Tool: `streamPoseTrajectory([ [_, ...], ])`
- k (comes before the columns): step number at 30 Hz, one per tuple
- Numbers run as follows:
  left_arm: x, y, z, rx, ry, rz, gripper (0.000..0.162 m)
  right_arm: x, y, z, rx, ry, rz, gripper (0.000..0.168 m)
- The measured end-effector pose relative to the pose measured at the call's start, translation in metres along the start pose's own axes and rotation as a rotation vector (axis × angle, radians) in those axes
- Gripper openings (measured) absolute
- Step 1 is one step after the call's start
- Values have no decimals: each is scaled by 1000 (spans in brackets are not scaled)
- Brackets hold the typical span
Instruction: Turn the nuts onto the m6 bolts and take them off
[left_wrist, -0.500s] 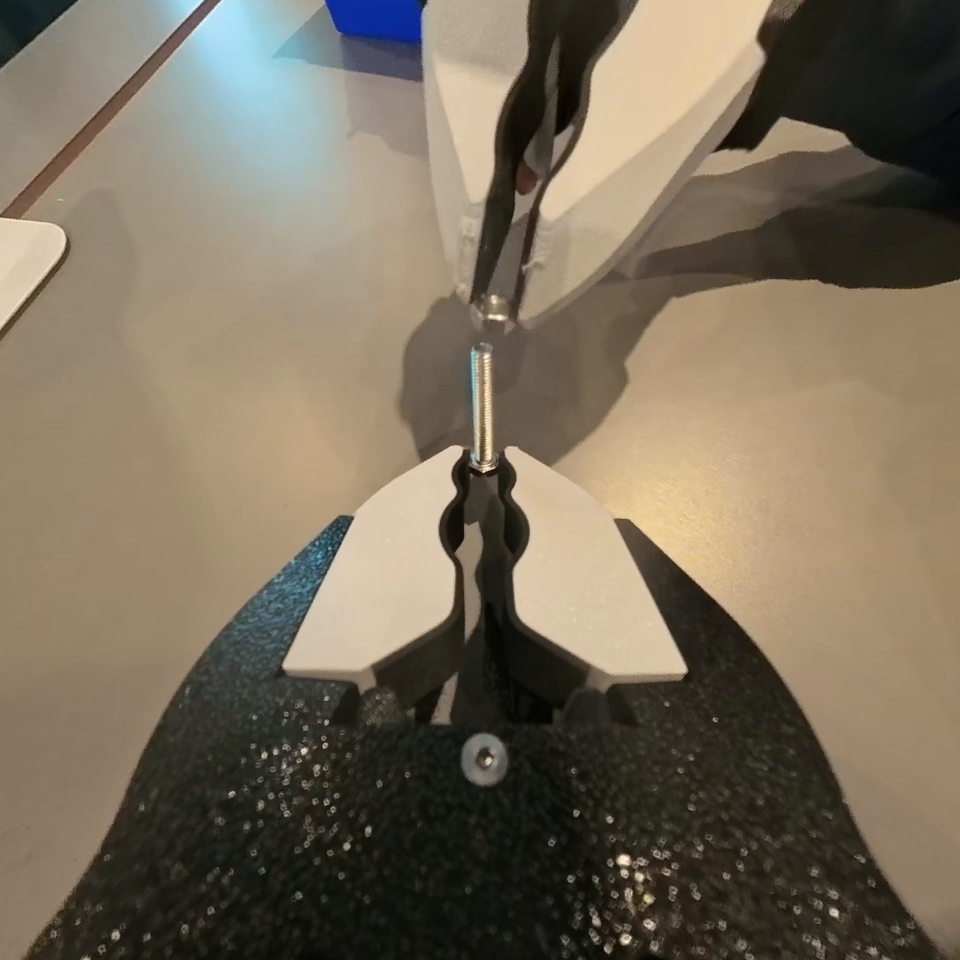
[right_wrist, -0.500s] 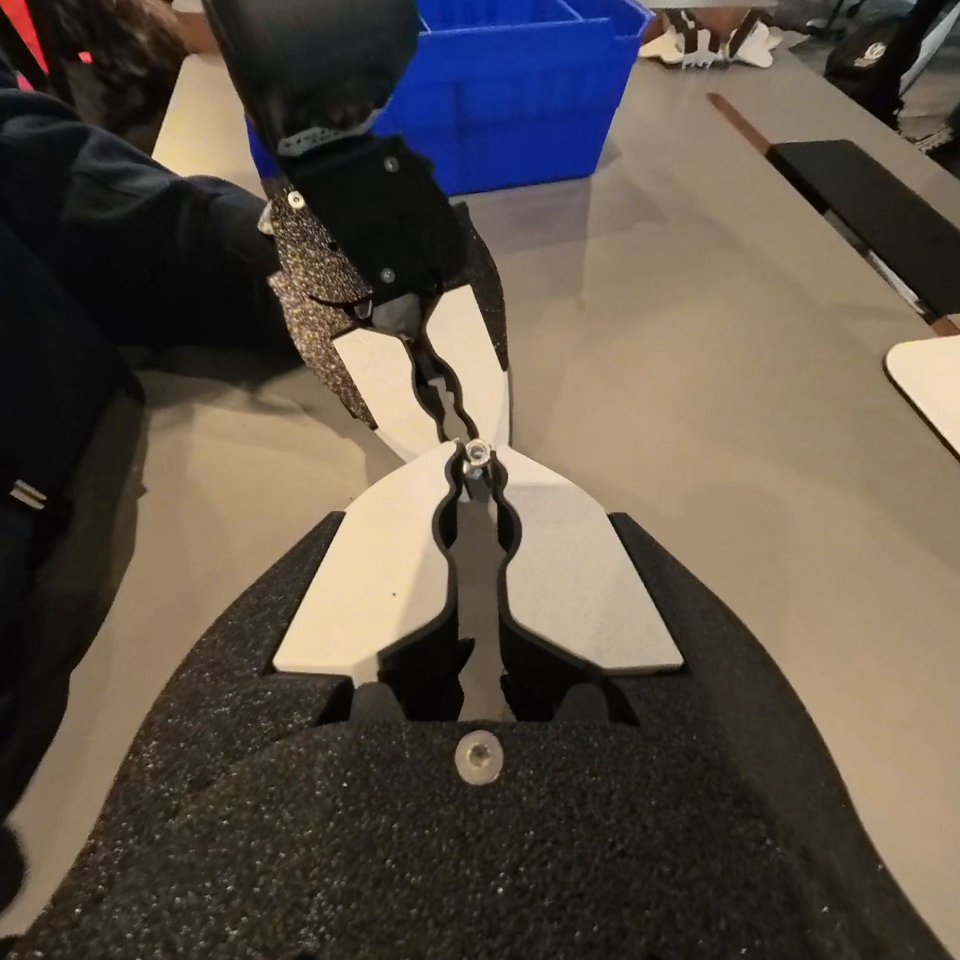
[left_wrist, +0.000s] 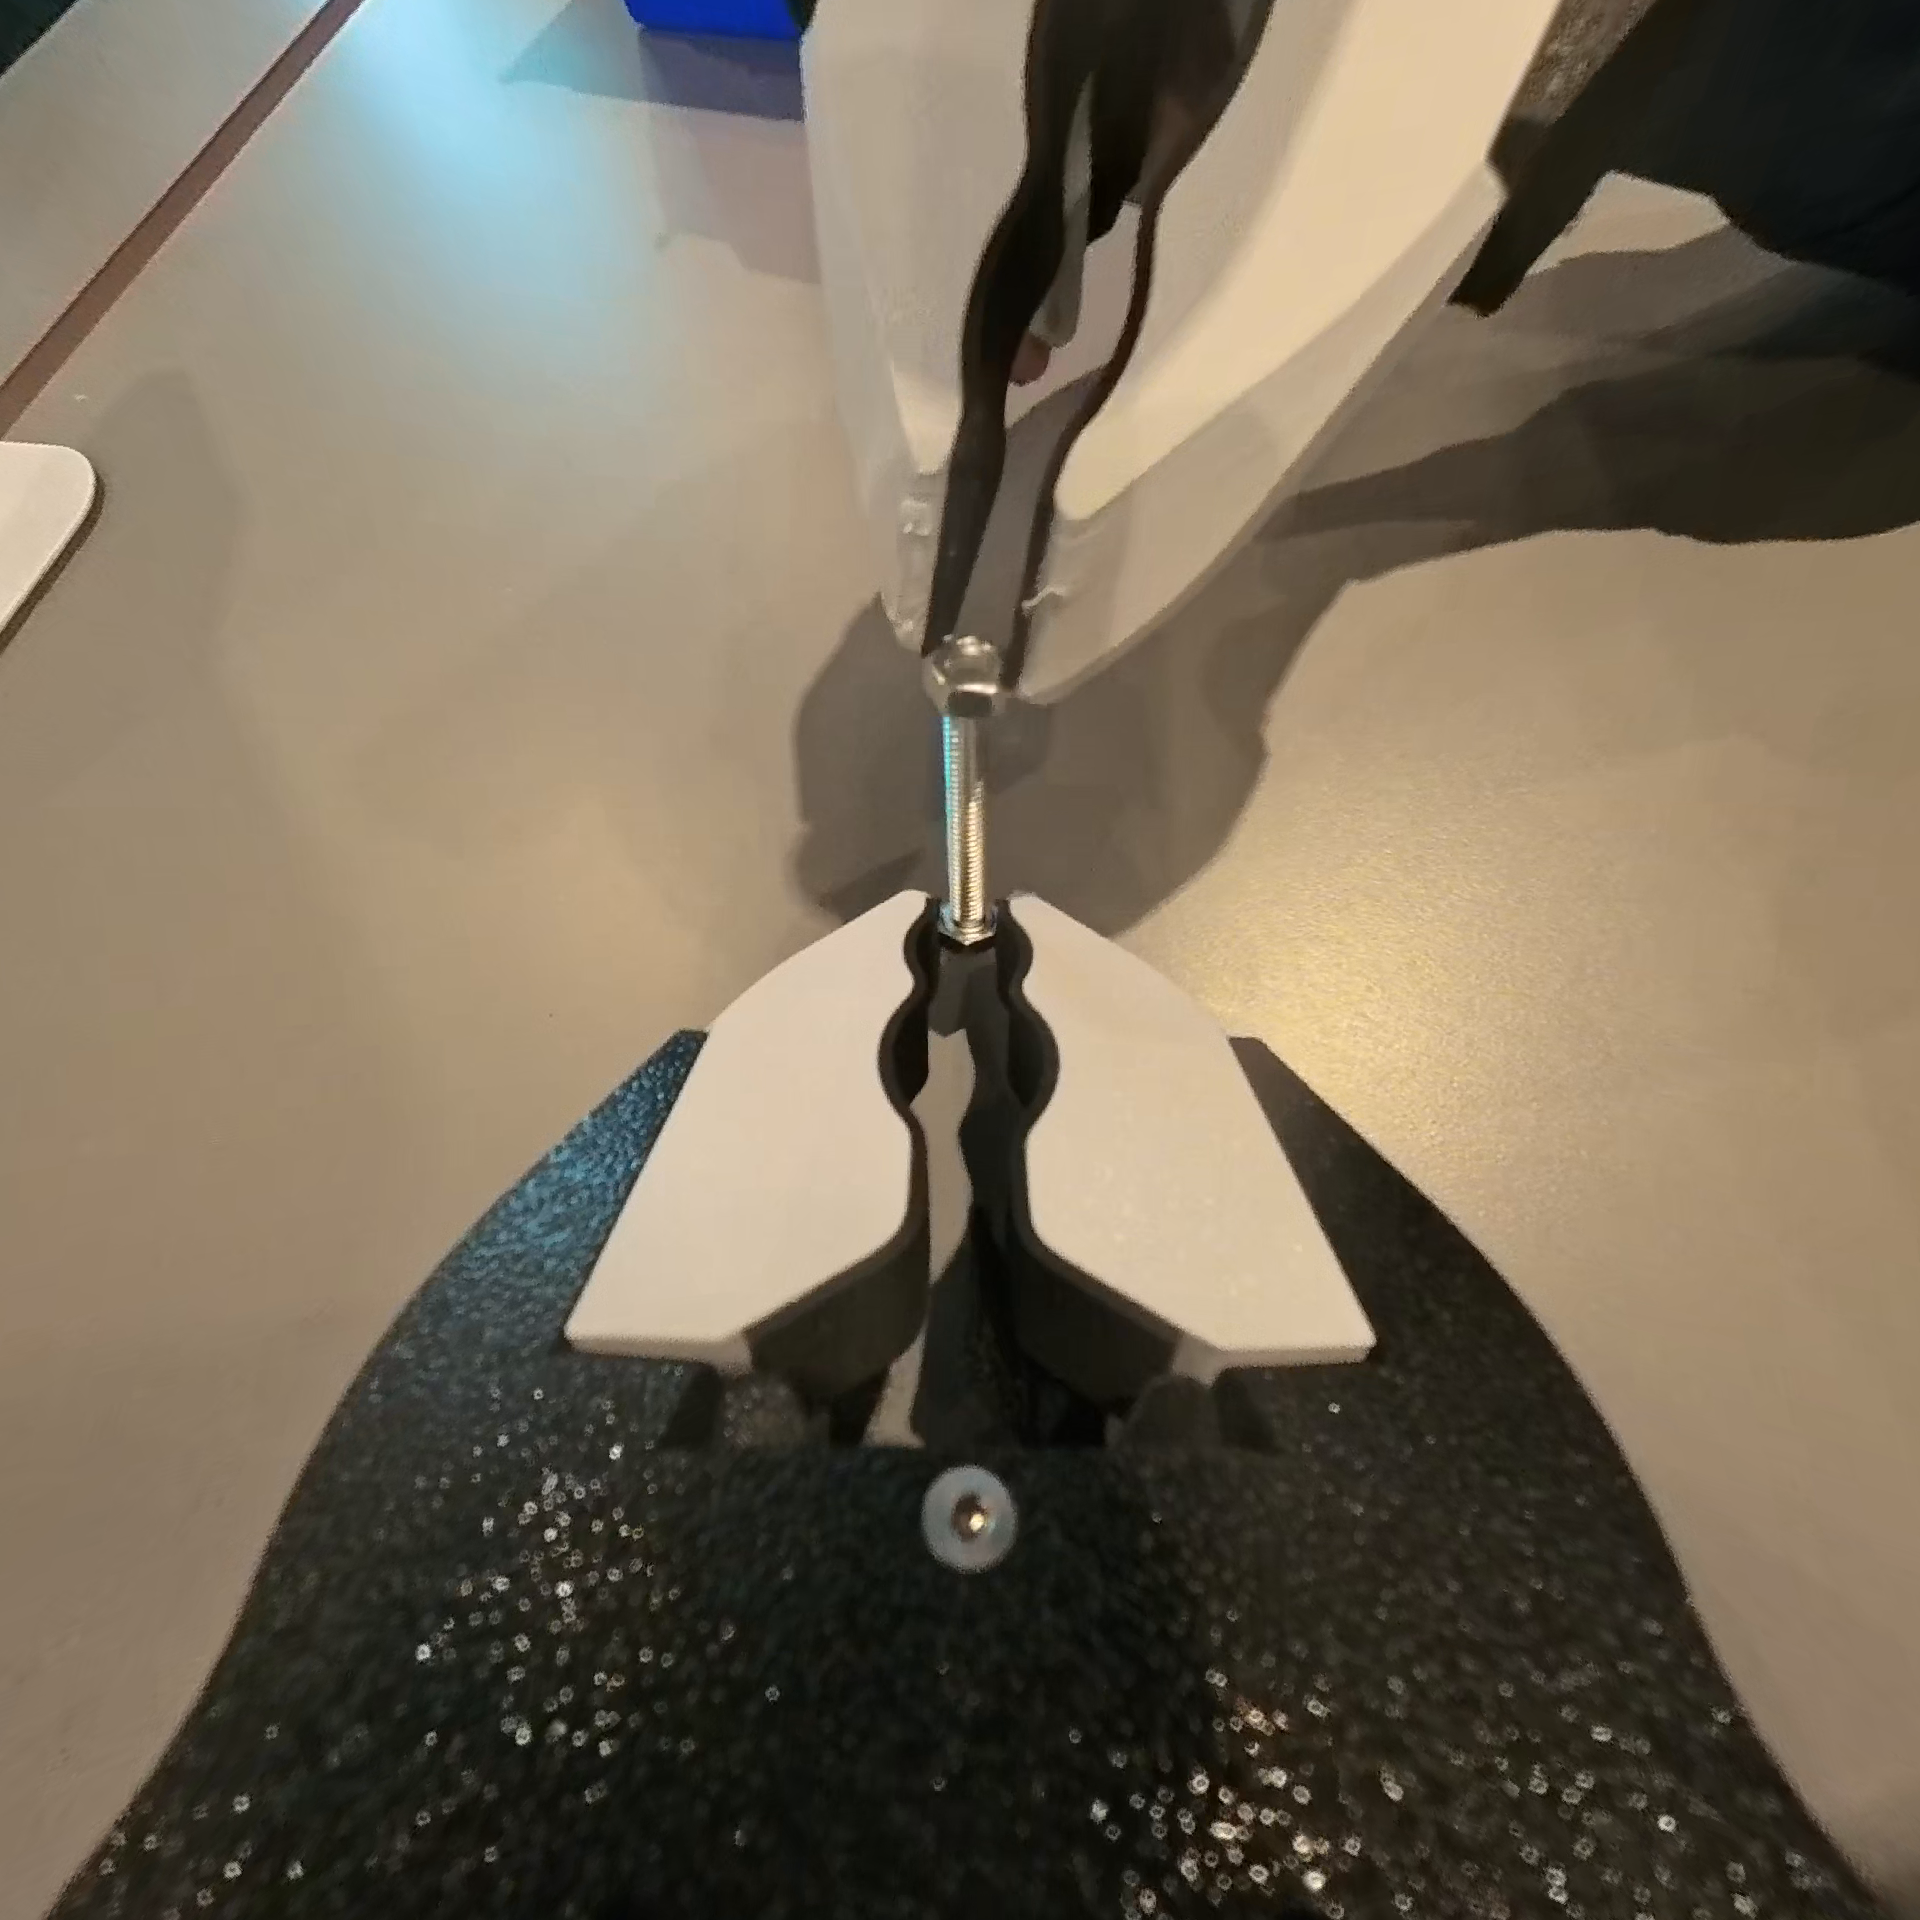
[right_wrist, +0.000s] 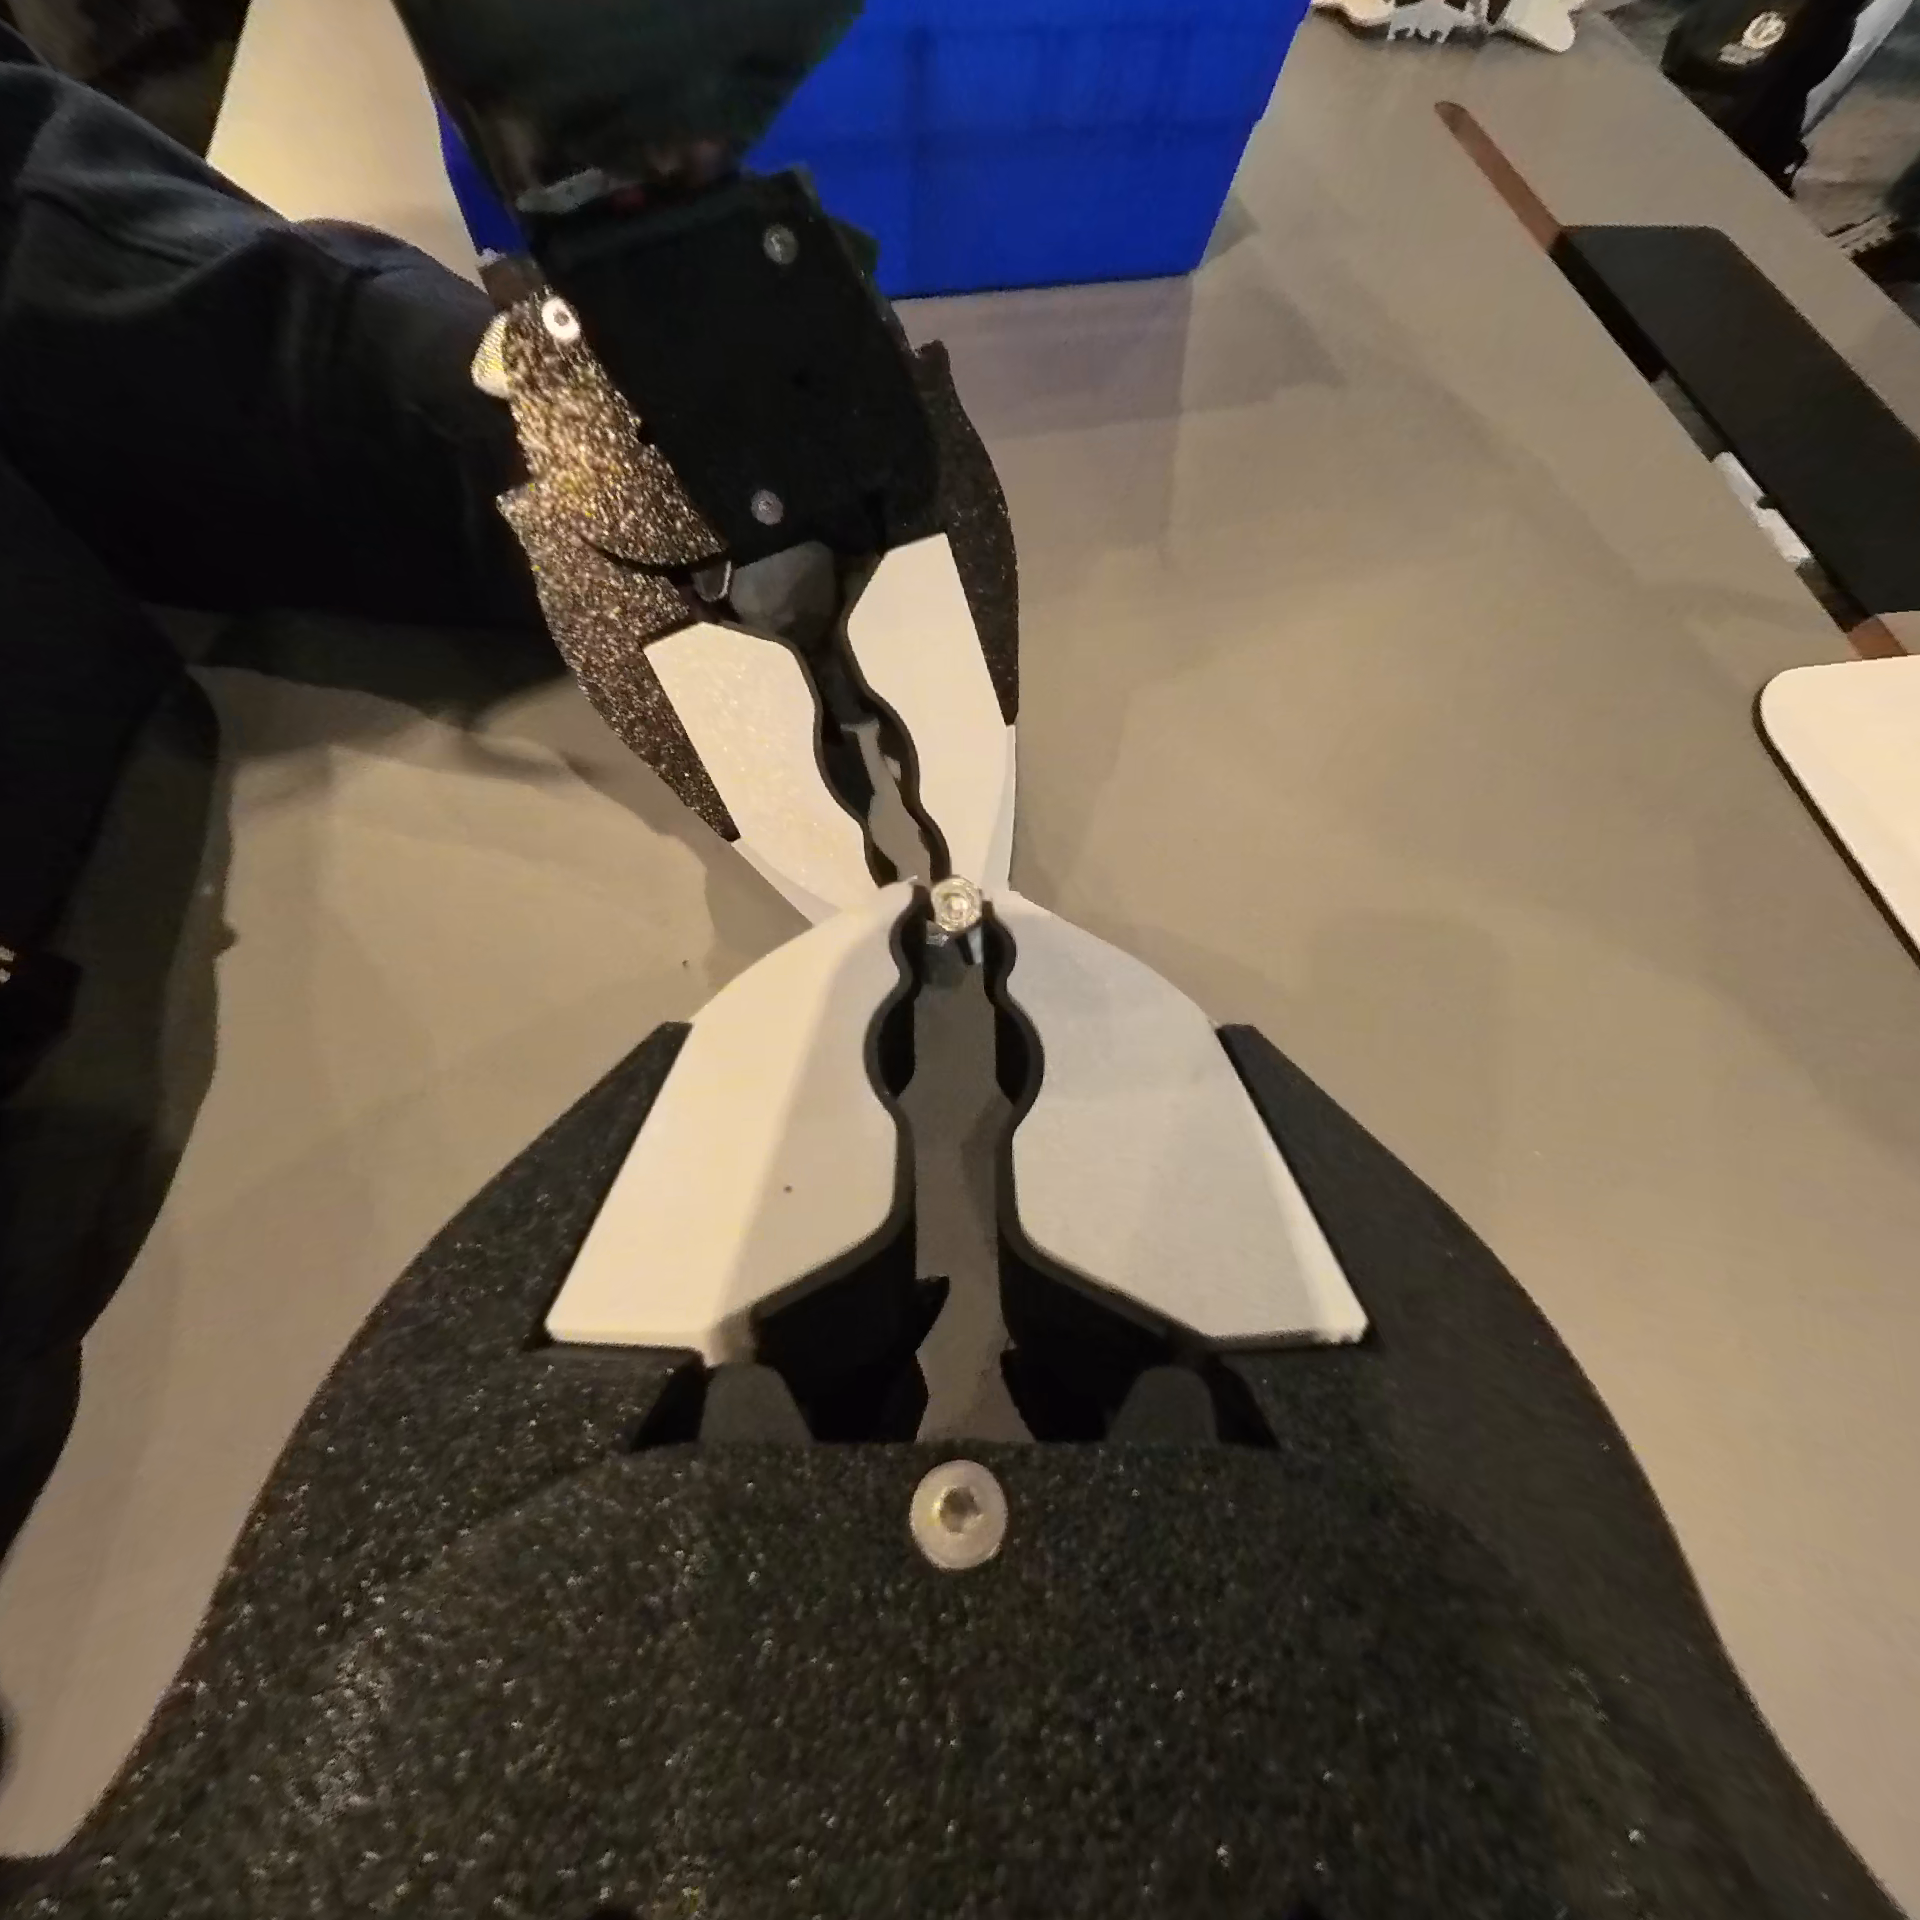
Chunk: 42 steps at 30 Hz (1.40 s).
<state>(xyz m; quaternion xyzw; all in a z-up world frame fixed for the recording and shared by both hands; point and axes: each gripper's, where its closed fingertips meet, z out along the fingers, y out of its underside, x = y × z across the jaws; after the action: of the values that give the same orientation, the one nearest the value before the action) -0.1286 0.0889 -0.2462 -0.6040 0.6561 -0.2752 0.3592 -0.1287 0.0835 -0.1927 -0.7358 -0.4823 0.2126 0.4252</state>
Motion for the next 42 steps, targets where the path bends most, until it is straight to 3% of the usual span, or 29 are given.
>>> streamPoseTrajectory([
  [1, 0, 0, 0, -1, -1, 2, 10, 0, 0, 0, -2, -1, 1, 10],
  [42, -1, 0, 0, -3, -3, -2, 10, 0, 2, 4, 35, -17, 35, 11],
])
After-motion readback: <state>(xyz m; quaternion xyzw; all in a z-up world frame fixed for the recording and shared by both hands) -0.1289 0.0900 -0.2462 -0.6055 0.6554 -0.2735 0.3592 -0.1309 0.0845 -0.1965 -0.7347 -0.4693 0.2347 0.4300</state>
